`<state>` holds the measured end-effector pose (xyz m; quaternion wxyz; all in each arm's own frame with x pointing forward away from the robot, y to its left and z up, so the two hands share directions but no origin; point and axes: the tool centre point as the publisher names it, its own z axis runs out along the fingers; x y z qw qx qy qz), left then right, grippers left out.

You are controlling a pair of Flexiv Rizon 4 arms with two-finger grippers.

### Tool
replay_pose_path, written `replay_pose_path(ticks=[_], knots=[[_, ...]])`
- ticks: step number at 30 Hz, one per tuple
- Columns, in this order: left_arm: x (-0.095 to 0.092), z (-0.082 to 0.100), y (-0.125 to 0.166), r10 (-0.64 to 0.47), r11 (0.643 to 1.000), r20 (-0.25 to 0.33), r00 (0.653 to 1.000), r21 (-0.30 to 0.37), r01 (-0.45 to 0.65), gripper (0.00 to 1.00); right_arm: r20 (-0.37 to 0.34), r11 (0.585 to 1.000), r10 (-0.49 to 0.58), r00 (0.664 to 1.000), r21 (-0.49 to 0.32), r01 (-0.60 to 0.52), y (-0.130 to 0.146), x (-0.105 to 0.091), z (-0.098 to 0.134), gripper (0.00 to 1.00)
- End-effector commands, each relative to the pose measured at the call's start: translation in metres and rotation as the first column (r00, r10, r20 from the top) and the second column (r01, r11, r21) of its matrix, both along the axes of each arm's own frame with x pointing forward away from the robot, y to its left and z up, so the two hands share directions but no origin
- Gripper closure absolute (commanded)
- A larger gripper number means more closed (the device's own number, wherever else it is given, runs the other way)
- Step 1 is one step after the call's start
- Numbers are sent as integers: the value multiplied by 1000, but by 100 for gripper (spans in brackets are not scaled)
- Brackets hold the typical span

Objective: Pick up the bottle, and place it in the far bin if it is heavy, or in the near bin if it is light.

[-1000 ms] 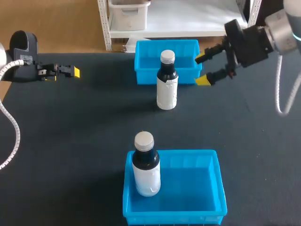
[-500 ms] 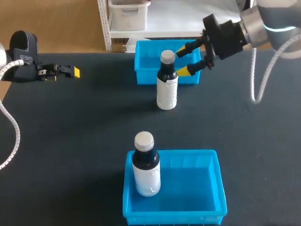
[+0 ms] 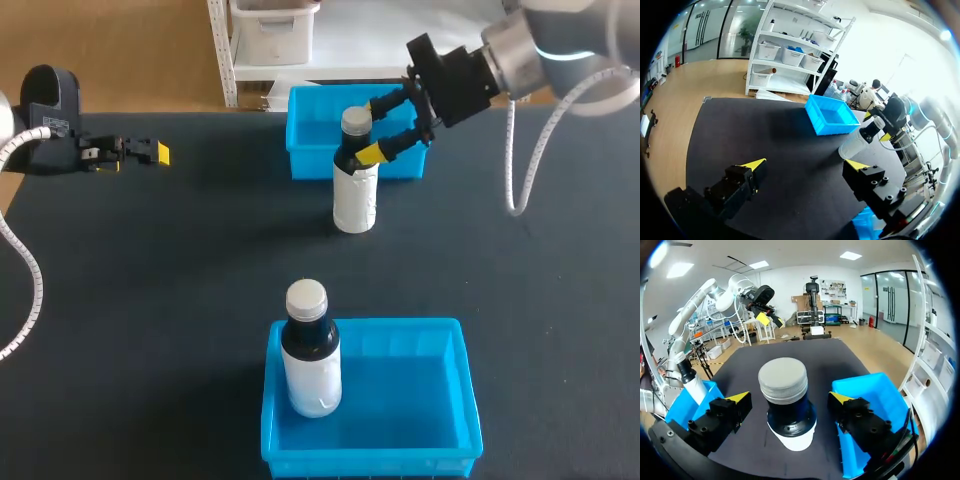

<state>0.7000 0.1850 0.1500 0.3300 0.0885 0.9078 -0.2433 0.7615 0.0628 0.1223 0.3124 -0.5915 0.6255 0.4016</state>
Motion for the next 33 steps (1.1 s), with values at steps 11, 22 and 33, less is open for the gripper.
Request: replay_pose_path(ticks=[11,22,33], knots=[[0,0,0,0,1000,0,1000,0,0,0,9,1000,0,1000,-1,0,11,-5,-1,33],[0,0,0,0,1000,0,1000,0,0,0,11,1000,-2,1000,-2,2,10,-8,-1,55],[0,0,0,0,1000,0,1000,0,0,0,23,1000,-6,1000,7,6,9,-12,4,100]])
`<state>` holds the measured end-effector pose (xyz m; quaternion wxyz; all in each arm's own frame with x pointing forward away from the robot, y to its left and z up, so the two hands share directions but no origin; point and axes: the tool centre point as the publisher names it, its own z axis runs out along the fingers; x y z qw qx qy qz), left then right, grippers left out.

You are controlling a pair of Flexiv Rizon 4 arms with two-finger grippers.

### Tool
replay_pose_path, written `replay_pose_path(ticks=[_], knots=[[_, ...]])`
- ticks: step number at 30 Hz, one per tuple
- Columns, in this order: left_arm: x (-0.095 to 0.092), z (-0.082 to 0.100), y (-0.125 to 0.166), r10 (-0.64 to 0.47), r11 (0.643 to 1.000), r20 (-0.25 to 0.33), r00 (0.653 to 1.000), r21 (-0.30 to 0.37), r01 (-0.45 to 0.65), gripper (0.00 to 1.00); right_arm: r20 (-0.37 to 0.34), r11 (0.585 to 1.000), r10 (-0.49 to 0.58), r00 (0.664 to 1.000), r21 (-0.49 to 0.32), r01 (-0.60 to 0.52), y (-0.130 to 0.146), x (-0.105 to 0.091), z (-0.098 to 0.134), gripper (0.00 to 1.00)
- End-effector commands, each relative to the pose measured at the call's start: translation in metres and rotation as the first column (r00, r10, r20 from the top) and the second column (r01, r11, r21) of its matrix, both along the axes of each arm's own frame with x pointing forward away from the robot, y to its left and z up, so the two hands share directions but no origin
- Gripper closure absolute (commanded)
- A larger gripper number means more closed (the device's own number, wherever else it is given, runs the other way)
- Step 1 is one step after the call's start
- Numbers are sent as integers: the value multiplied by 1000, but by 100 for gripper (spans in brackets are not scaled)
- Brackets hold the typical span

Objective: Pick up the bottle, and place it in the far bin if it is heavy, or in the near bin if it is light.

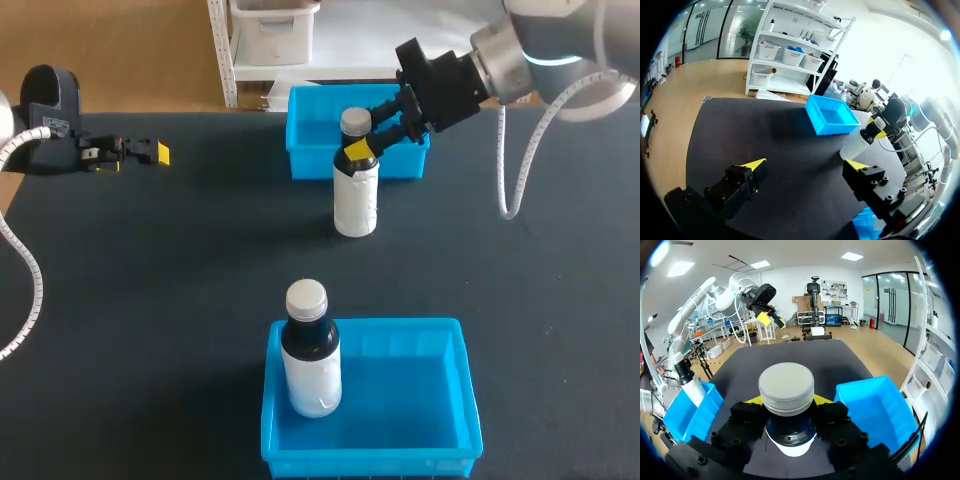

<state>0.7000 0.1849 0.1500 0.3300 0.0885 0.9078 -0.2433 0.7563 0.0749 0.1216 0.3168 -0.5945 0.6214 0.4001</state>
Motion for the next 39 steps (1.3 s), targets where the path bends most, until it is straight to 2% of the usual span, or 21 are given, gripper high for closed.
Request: replay_pose_path(ticks=[1,16,22,33,39], knots=[[0,0,0,0,1000,0,1000,0,0,0,15,1000,-12,1000,3,12,-4,-7,6,100],[0,0,0,0,1000,0,1000,0,0,0,47,999,-32,998,-9,33,-16,-9,38,100],[0,0,0,0,1000,0,1000,0,0,0,59,998,-60,996,-1,60,-31,-14,56,100],[0,0,0,0,1000,0,1000,0,0,0,83,991,-134,988,-3,134,-69,-30,73,100],[0,0,0,0,1000,0,1000,0,0,0,94,984,-175,980,-10,176,-88,-48,79,100]])
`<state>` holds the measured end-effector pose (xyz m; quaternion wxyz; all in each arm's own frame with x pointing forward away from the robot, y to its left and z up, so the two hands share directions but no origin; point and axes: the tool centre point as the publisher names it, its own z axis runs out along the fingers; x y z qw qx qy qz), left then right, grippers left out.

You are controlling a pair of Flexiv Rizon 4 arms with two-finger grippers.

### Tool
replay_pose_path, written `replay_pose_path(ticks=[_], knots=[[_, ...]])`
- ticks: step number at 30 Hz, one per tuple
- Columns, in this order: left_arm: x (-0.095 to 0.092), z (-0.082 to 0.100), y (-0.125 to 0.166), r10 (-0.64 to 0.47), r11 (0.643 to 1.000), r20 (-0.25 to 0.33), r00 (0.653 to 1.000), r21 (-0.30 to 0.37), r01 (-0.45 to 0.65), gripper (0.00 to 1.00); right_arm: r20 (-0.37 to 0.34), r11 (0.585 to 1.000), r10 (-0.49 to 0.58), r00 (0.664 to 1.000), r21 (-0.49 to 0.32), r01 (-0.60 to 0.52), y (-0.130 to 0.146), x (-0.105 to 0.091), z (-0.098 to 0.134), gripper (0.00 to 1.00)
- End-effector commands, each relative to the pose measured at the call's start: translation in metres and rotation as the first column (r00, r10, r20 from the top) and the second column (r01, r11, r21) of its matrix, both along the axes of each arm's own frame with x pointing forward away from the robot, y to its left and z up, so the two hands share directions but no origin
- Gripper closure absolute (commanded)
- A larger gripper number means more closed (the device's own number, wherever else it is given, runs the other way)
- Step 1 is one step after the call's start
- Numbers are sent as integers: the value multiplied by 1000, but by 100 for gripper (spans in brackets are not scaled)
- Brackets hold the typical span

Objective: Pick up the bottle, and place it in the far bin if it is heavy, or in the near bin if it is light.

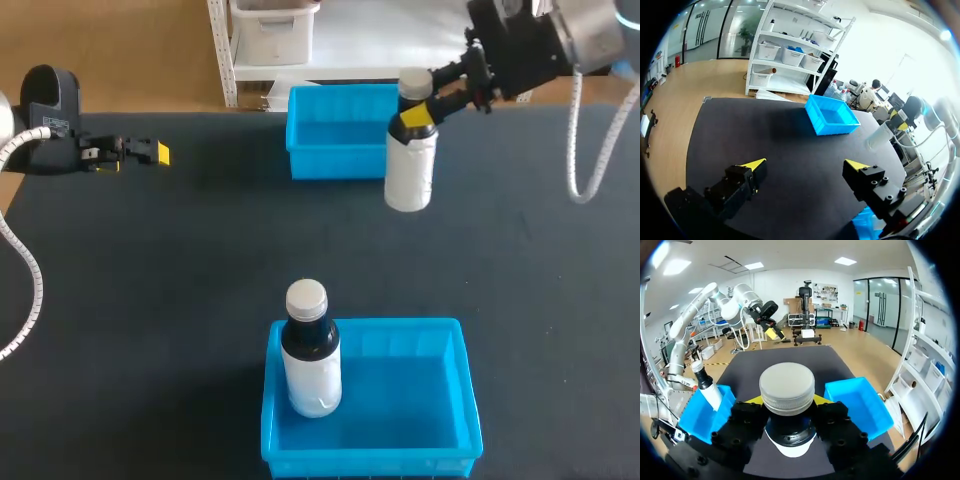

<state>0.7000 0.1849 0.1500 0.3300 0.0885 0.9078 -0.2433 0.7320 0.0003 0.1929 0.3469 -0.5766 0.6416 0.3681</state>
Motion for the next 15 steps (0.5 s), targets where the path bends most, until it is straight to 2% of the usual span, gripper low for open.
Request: replay_pose_path(ticks=[1,8,15], knots=[[0,0,0,0,1000,0,1000,0,0,0,47,996,-93,995,-7,94,-17,-28,9,100],[0,0,0,0,1000,0,1000,0,0,0,69,990,-138,988,-15,139,-32,-65,23,100],[0,0,0,0,1000,0,1000,0,0,0,85,986,-161,983,-19,164,-34,-108,34,100]])
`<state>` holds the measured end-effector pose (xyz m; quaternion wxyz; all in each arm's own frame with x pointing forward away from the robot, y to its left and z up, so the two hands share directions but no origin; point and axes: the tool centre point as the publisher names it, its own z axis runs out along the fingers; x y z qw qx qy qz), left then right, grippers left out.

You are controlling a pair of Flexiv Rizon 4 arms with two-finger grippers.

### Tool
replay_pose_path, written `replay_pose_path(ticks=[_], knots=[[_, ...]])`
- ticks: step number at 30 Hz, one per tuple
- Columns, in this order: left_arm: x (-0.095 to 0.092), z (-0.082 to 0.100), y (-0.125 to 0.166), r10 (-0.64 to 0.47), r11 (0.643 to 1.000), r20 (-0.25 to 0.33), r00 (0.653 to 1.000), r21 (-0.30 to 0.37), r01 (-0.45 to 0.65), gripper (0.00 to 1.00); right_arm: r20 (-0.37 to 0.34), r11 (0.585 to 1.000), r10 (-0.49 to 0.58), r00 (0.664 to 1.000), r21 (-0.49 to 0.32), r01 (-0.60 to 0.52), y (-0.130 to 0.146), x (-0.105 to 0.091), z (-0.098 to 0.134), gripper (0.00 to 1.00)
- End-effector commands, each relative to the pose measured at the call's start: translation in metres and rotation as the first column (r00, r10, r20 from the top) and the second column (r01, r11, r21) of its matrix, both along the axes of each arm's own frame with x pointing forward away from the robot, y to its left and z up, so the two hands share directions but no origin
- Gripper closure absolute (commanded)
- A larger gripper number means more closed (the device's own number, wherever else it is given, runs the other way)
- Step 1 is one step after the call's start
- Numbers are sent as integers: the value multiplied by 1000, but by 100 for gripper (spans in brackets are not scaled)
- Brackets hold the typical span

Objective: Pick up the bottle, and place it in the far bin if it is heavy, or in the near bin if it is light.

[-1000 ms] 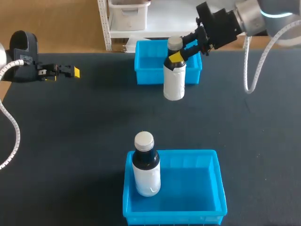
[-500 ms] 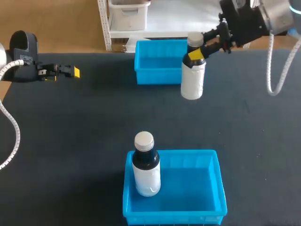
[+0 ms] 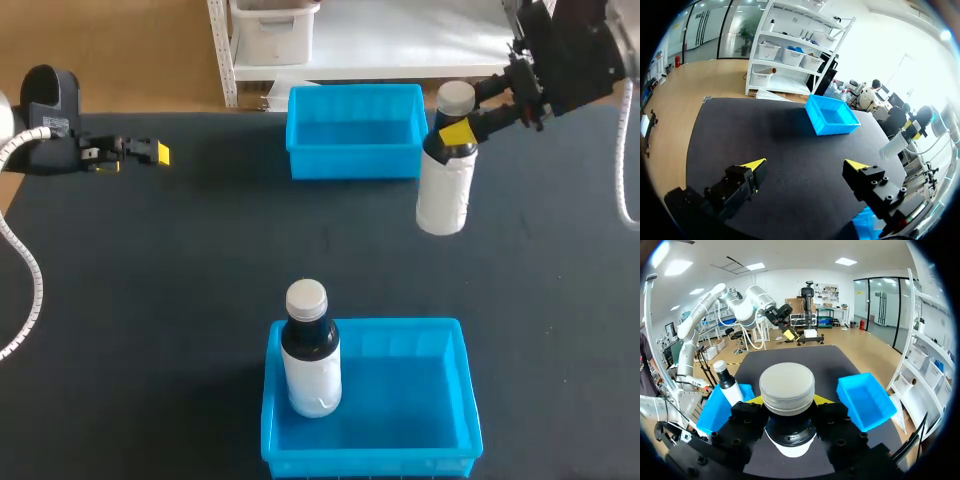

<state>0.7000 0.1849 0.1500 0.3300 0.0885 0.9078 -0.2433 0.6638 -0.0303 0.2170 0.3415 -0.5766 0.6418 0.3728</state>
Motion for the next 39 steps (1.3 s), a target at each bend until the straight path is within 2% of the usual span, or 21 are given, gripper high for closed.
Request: replay_pose_path(ticks=[1,5,15,23,32,39], knots=[[0,0,0,0,1000,0,1000,0,0,0,100,985,-169,980,-19,172,-2,-46,11,100],[0,0,0,0,1000,0,1000,0,0,0,114,984,-175,978,-19,178,2,-73,18,100],[0,0,0,0,1000,0,1000,0,0,0,148,990,-140,979,5,140,27,-122,24,100],[0,0,0,0,1000,0,1000,0,0,0,142,997,-74,987,19,72,50,-160,17,100],[0,0,0,0,1000,0,1000,0,0,0,104,1000,-17,994,19,15,65,-190,-2,100],[0,0,0,0,1000,0,1000,0,0,0,76,1000,3,997,17,-4,69,-201,-24,100]])
